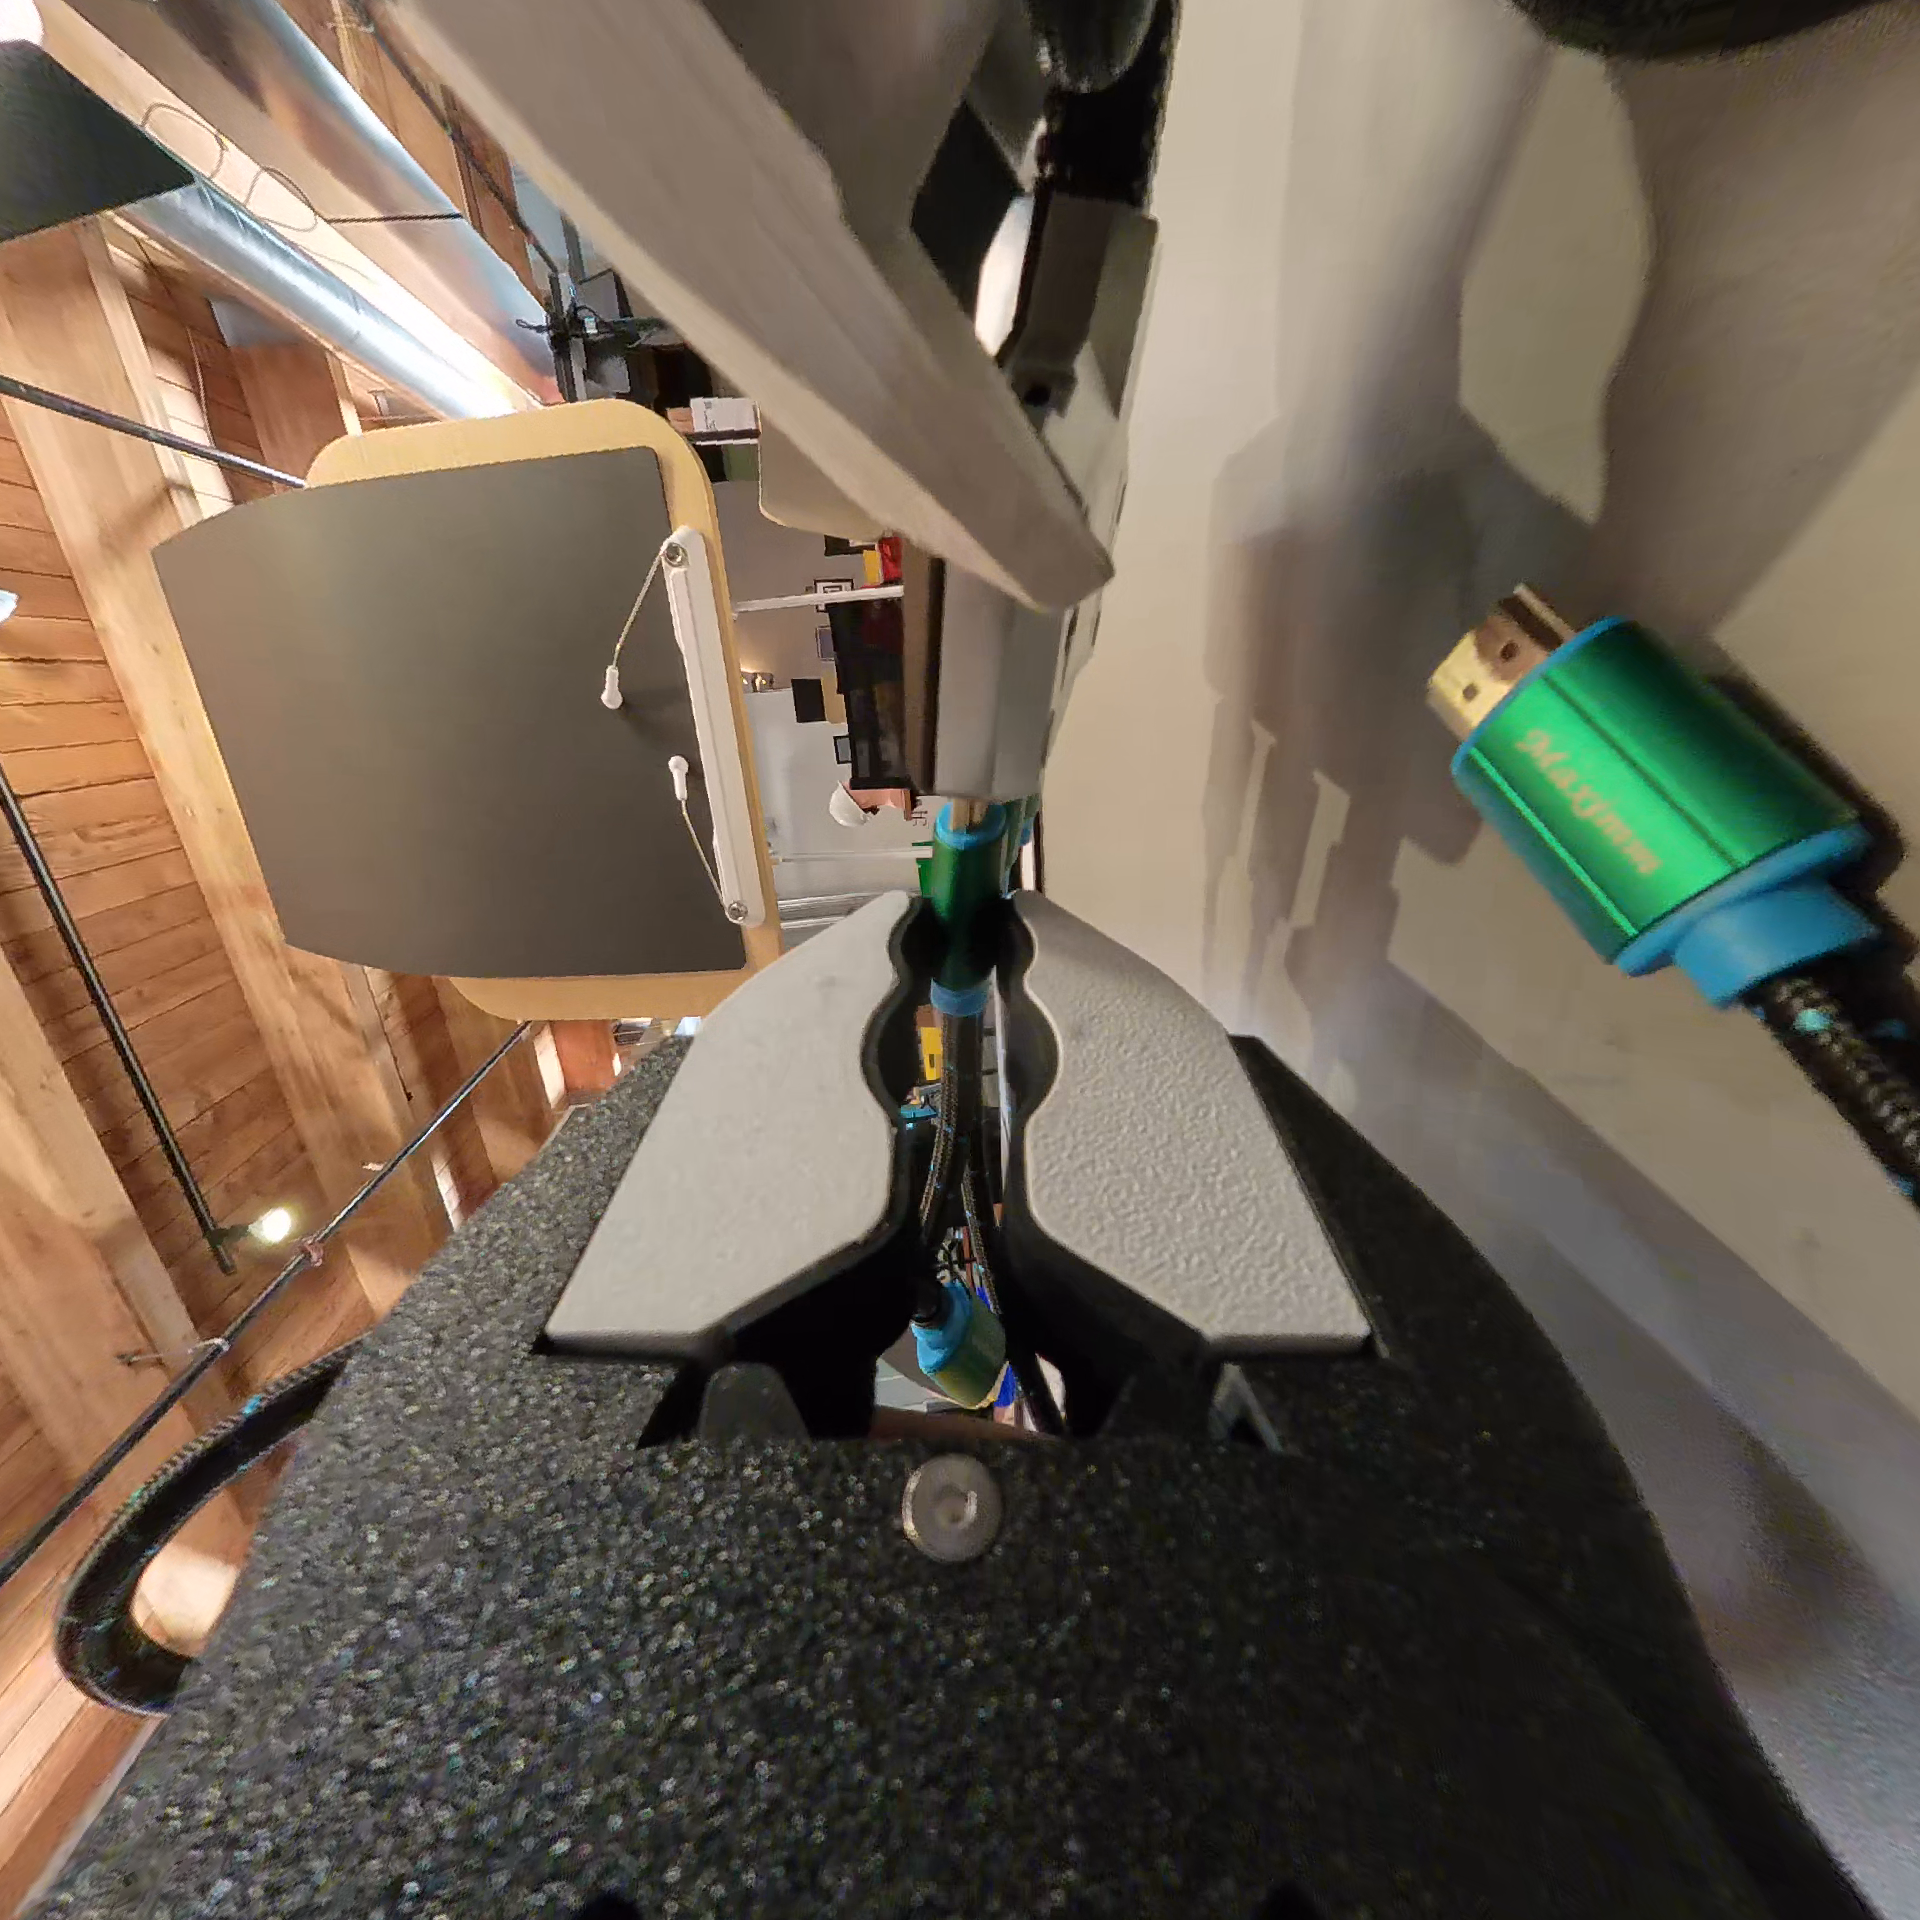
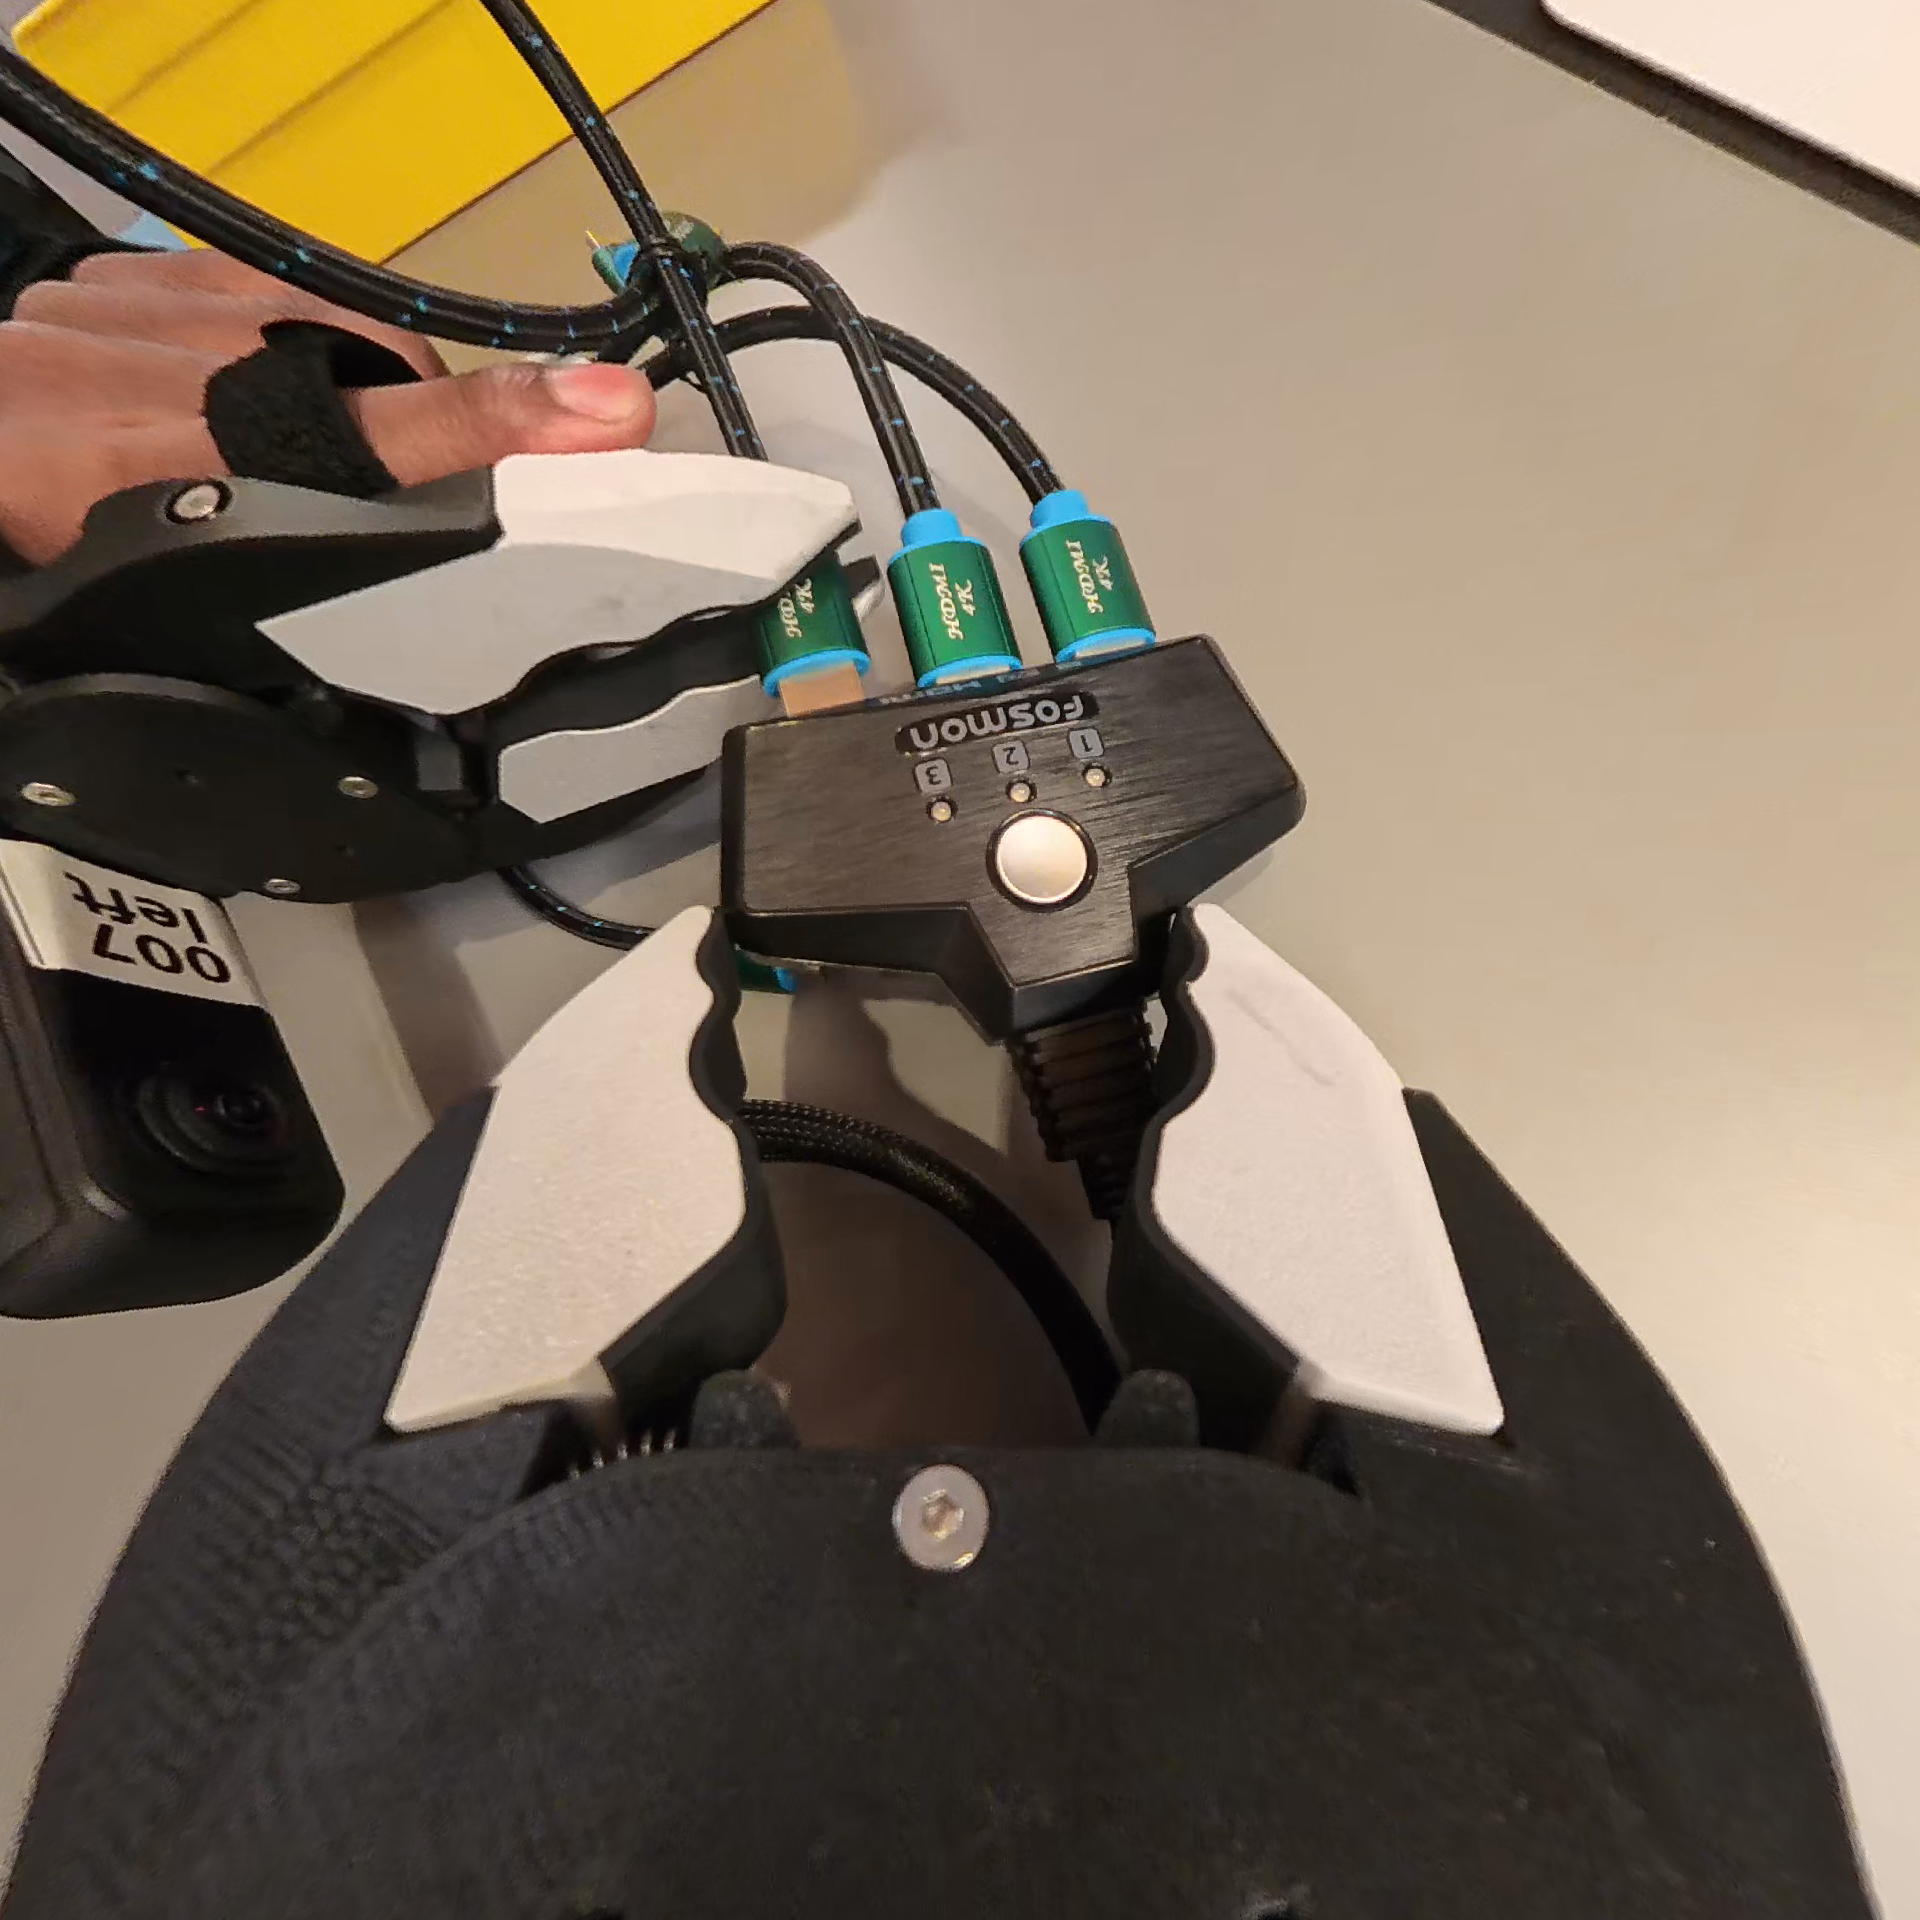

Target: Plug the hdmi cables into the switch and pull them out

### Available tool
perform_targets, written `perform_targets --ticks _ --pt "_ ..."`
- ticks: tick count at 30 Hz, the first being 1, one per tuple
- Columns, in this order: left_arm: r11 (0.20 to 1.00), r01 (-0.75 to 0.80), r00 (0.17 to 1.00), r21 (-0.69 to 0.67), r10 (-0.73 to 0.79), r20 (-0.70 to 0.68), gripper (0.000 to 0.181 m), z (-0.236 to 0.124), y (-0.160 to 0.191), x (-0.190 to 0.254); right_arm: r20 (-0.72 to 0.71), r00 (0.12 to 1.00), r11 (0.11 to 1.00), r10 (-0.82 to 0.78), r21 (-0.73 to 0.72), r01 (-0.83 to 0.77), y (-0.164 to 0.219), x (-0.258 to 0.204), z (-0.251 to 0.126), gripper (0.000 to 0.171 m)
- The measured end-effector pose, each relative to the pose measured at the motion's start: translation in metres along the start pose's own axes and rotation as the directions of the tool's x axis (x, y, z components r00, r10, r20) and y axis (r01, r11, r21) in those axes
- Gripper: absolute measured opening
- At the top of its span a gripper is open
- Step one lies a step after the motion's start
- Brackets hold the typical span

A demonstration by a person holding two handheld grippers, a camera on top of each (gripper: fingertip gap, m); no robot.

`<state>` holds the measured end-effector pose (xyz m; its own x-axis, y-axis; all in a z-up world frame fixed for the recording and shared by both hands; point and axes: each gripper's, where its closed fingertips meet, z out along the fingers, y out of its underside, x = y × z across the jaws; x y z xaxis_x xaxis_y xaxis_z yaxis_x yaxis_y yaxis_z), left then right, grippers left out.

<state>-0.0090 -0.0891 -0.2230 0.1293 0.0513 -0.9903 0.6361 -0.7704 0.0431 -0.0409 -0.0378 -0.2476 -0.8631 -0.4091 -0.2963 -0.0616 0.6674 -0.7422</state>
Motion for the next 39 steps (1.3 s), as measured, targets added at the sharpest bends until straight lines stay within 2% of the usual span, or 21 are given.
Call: perform_targets --ticks 6,10,15,24,28,32,39 --pt "0.993 -0.099 0.995 0.061 0.099 0.003 0.011 -0.003 -0.007 0.003 -0.023 0.999 1.000 -0.024 -0.018 0.024 0.003 0.002 0.000 0.079" --pt "0.994 -0.095 0.996 0.059 0.094 0.008 0.011 -0.003 -0.005 0.001 -0.038 0.998 0.998 -0.054 -0.012 0.053 0.000 0.001 0.000 0.079" --pt "0.986 -0.110 0.994 0.122 0.111 0.002 0.010 -0.005 -0.011 0.002 -0.061 0.989 0.991 -0.131 -0.046 0.129 0.001 -0.003 -0.001 0.079" --pt "0.990 -0.103 0.994 0.098 0.100 0.034 0.011 -0.009 -0.025 -0.005 -0.115 0.989 0.996 -0.092 -0.015 0.091 -0.004 0.001 0.003 0.084" --pt "0.986 -0.132 0.991 0.098 0.132 0.004 0.011 -0.004 -0.023 0.003 -0.145 0.984 0.994 -0.101 -0.043 0.096 0.000 0.005 0.007 0.084" --pt "0.980 -0.134 0.991 0.145 0.133 0.020 0.012 -0.006 -0.026 0.003 -0.110 0.987 0.992 -0.114 -0.065 0.107 0.003 0.004 0.004 0.084" --pt "0.977 -0.117 0.989 0.177 0.131 -0.064 0.014 -0.005 -0.029 0.020 -0.141 0.976 0.974 -0.164 -0.179 0.138 0.019 0.007 0.008 0.082"
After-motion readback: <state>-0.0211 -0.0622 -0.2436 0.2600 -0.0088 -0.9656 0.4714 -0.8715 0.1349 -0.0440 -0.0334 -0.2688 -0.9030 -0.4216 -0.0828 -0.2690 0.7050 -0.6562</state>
